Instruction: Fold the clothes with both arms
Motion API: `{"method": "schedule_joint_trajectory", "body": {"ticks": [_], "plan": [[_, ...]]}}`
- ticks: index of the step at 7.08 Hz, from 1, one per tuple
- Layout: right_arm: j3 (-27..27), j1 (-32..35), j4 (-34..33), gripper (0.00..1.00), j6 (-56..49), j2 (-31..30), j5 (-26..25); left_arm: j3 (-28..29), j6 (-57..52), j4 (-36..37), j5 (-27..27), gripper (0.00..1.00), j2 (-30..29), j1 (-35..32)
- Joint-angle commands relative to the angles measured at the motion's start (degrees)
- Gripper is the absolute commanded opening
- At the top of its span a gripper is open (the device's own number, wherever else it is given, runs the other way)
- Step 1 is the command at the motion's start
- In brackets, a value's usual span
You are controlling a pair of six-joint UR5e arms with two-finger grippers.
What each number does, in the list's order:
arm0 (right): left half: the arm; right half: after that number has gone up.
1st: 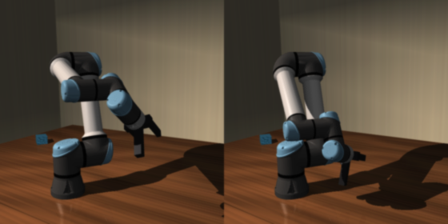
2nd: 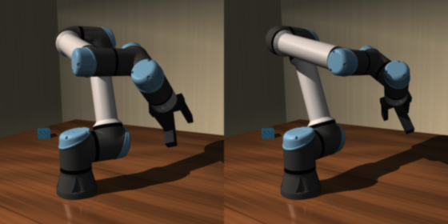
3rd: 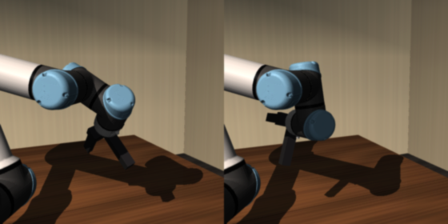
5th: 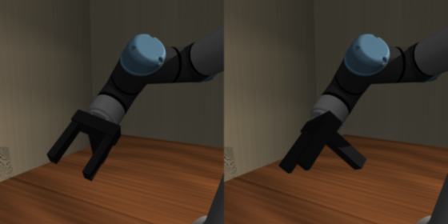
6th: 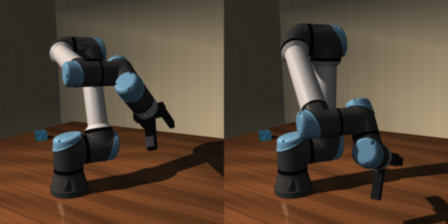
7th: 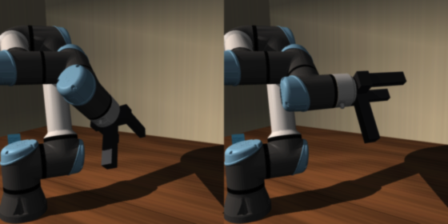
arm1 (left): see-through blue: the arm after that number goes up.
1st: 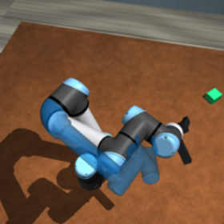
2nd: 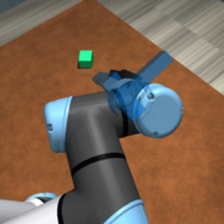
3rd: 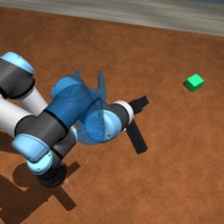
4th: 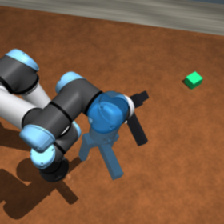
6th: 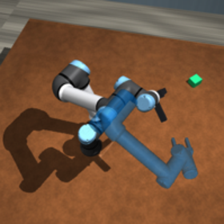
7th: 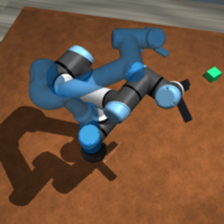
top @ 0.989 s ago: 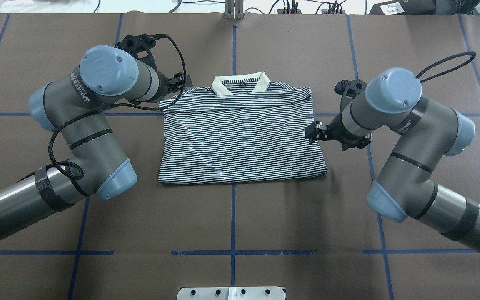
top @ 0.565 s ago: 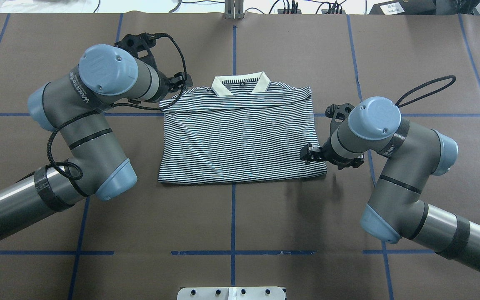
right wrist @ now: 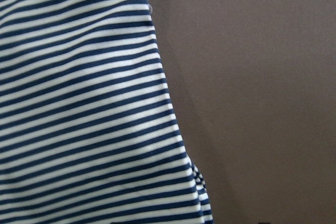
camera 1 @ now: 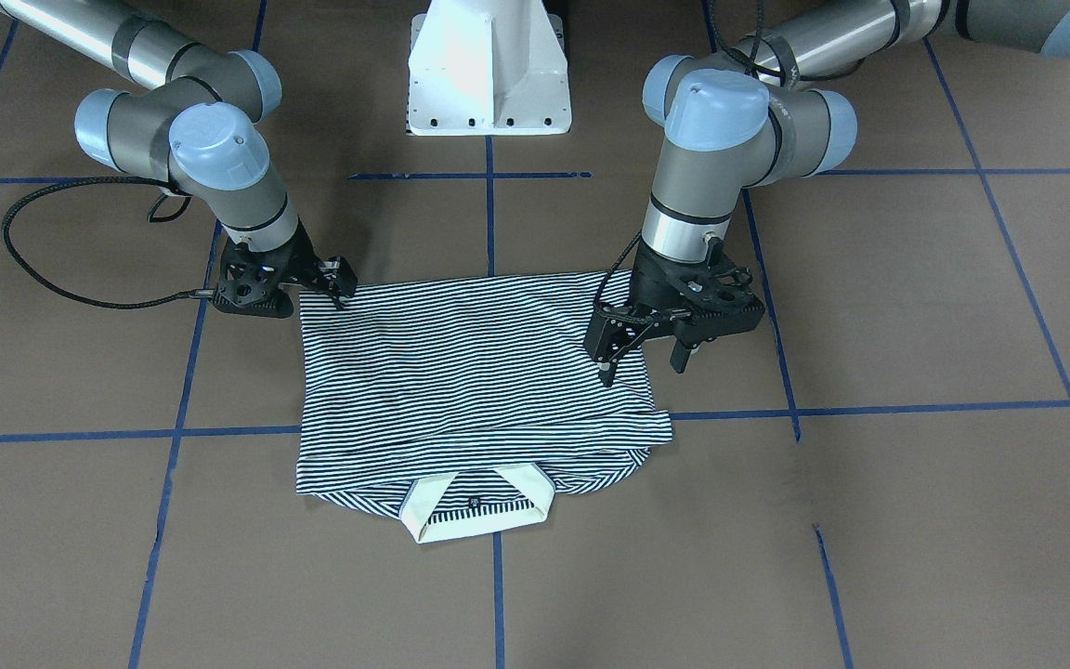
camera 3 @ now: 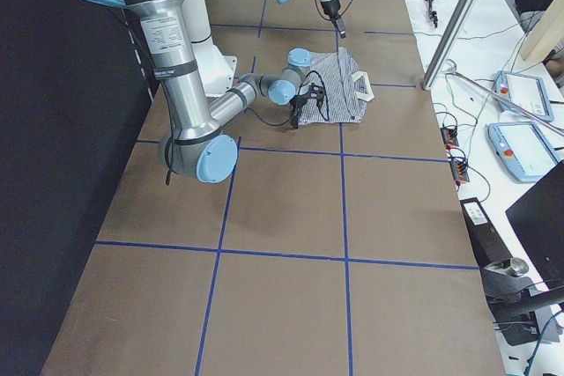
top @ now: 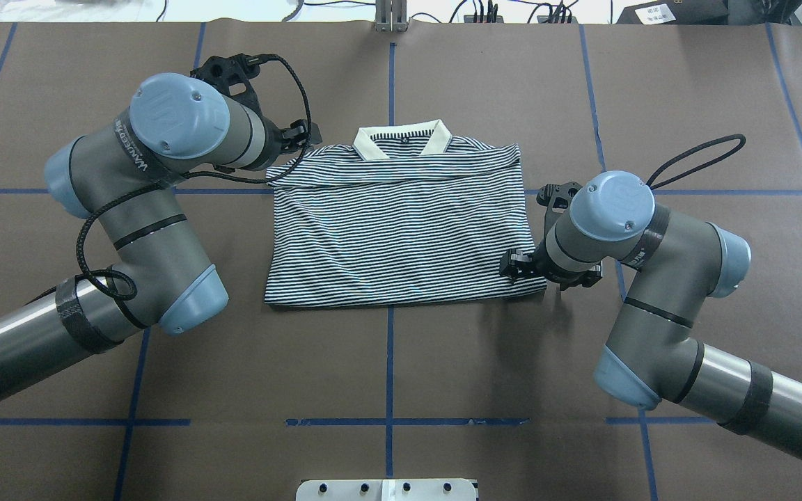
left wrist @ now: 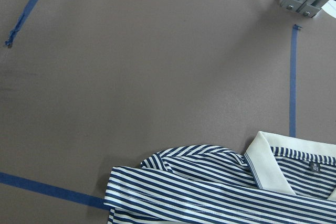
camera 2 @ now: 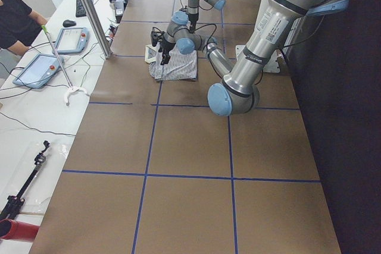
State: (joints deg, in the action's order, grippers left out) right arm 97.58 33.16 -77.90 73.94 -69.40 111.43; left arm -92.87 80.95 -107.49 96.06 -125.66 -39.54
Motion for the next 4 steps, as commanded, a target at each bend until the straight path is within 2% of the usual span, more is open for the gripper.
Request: {"method": "schedule_joint_trajectory", "body": {"ticks": [1, 2, 4], "plan": [[-0.4, -0.2, 0.0, 0.18, -0.5, 0.1, 0.2, 0.0, 0.0, 0.0, -0.1, 1.0, 0.1, 0.1], [-0.3, -0.2, 0.0, 0.0, -0.6, 0.1, 0.5, 0.0, 0.0, 0.0, -0.1, 1.0, 0.1, 0.0], [0.1, -0.2, 0.0, 0.0, -0.5, 0.1, 0.4, 0.0, 0.0, 0.0, -0.1, 1.0, 0.0, 0.1]]}}
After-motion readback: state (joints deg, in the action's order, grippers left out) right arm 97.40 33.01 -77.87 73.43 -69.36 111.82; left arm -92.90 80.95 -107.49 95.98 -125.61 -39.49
